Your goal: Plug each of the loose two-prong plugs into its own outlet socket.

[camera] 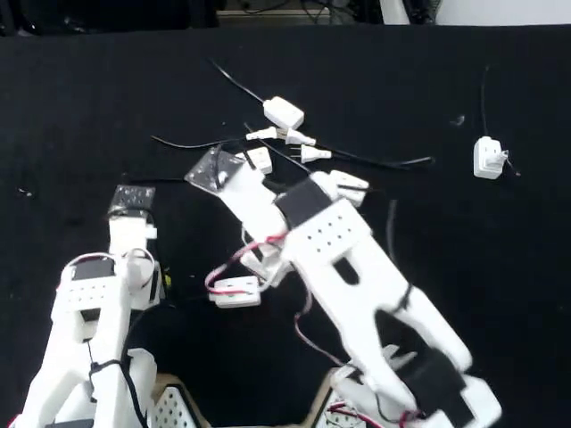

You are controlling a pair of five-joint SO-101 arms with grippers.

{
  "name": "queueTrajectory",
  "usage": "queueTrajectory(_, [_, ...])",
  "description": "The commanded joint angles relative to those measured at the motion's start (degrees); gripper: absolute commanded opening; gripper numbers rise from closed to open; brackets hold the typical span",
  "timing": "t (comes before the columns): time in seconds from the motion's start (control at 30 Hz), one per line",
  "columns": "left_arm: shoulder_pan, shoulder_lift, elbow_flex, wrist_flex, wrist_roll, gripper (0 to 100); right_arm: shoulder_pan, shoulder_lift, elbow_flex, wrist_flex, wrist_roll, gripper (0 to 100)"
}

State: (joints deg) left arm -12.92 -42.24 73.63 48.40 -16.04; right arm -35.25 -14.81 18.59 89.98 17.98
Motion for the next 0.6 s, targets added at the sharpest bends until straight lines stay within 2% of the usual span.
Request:
queueTrajectory(0.0, [-0.75,-0.88,1.45,-3.52,1.93,20,0.97,3.03,-5.58,0.97,-3.78,1.1])
queueTrajectory(0.13, [-0.75,-0.88,1.54,-3.78,7.38,20,-0.09,5.41,-5.41,-0.18,-8.7,1.1])
queueTrajectory(0.37, [-0.84,-0.88,1.63,-3.78,7.56,20,-2.99,5.93,-5.41,-0.18,-15.82,1.1])
queueTrajectory(0.57, [-0.84,-0.88,1.63,-3.78,7.56,20,-6.33,6.02,-2.95,-0.44,-17.85,1.1])
